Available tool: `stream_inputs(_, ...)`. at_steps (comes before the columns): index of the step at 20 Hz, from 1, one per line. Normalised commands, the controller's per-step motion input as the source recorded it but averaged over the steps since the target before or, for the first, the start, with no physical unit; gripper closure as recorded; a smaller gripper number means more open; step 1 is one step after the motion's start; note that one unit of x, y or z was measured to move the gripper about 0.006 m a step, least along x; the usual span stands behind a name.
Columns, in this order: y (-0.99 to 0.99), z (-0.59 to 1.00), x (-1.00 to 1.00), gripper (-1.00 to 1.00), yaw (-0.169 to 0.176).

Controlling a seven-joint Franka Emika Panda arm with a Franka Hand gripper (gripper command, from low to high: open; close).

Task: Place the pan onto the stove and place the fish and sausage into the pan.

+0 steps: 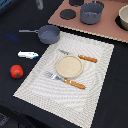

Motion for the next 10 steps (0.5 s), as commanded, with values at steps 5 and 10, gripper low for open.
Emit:
stream_inputs(5,-0.41,-0.72,-0.16,-1.0,-0.054)
stream_inputs(10,0.01,-0.55,-0.21,-1.0,-0.025)
